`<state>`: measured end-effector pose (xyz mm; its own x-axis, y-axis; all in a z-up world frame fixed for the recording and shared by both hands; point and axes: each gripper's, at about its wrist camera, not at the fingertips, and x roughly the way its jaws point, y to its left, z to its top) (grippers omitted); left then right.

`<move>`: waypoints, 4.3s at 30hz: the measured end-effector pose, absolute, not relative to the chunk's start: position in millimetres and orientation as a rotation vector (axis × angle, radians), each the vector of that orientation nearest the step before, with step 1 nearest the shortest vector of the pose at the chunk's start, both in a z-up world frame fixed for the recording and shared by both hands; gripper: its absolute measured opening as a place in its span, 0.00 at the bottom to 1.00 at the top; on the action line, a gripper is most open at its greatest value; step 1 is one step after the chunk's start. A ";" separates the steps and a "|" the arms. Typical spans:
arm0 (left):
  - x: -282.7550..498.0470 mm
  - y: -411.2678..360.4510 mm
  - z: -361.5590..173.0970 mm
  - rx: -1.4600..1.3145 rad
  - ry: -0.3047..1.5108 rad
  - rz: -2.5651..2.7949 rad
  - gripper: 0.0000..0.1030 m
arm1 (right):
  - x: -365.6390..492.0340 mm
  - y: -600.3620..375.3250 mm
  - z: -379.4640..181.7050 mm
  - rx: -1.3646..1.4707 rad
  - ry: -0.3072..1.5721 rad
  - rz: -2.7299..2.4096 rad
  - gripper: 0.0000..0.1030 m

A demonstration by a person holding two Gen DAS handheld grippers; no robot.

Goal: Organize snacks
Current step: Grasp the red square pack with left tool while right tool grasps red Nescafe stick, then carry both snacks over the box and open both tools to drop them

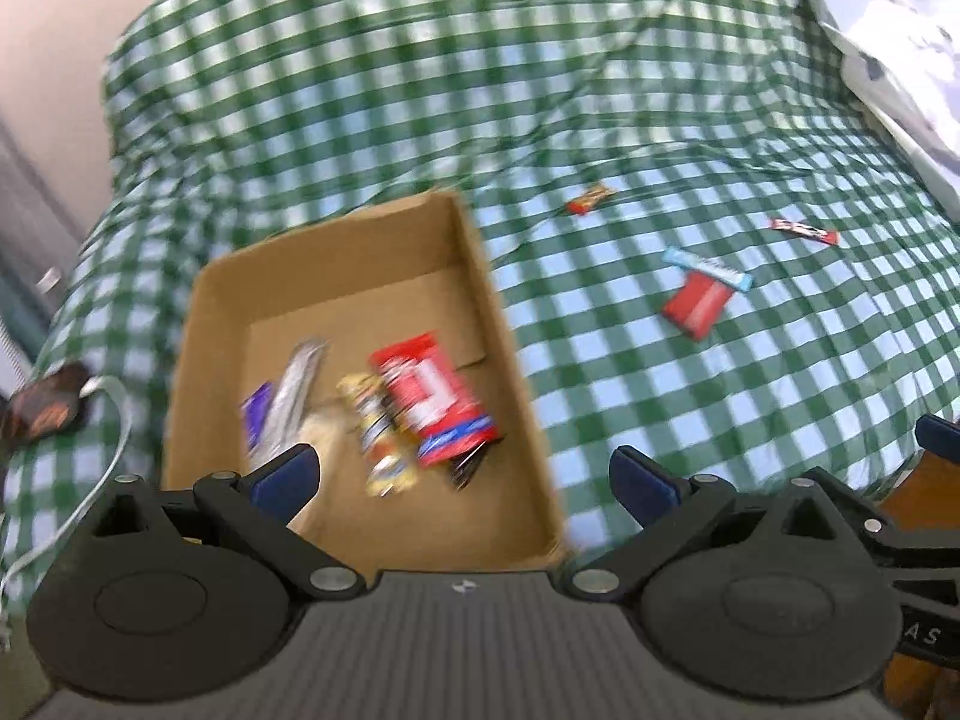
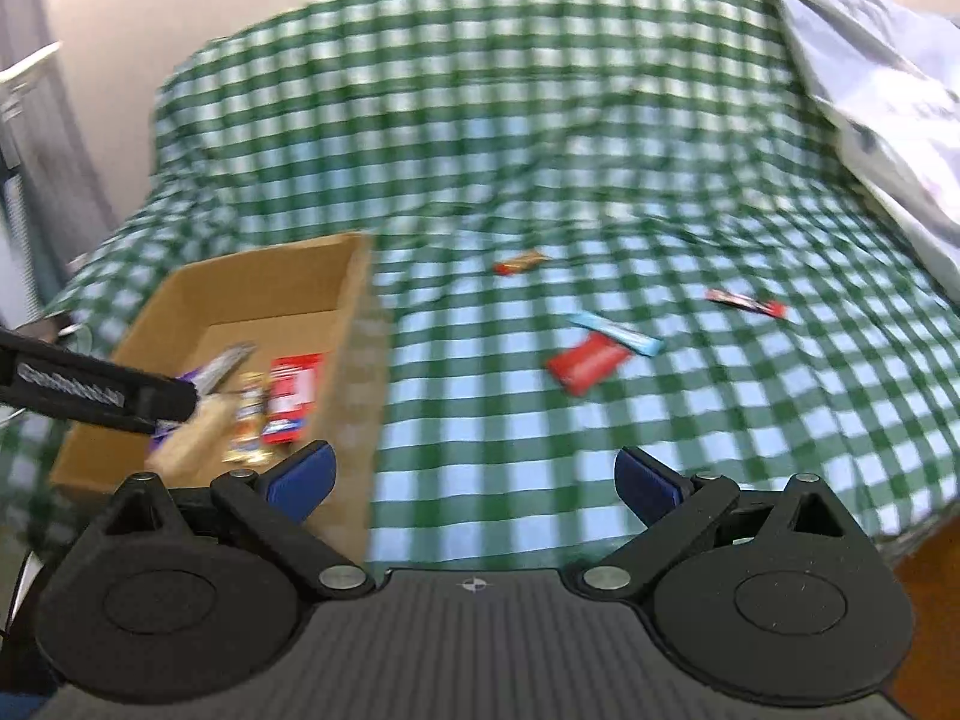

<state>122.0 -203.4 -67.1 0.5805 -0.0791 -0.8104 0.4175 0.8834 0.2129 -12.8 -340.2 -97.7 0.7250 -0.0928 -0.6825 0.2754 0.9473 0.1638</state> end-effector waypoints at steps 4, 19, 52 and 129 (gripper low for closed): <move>151.6 -256.2 -86.1 0.481 0.906 -0.378 1.00 | 2.3 -386.5 -111.7 0.255 0.730 -0.294 0.96; 275.6 -437.2 -240.6 0.616 1.113 -0.637 1.00 | 155.2 -608.4 -230.8 0.092 0.770 -0.395 0.96; 240.1 -358.2 -153.6 0.333 1.052 -0.616 0.44 | 138.9 -589.1 -212.5 0.132 0.630 -0.336 0.11; 103.3 6.0 -34.5 0.023 0.823 -0.196 0.44 | 16.6 -191.8 -48.2 0.161 0.664 0.248 0.12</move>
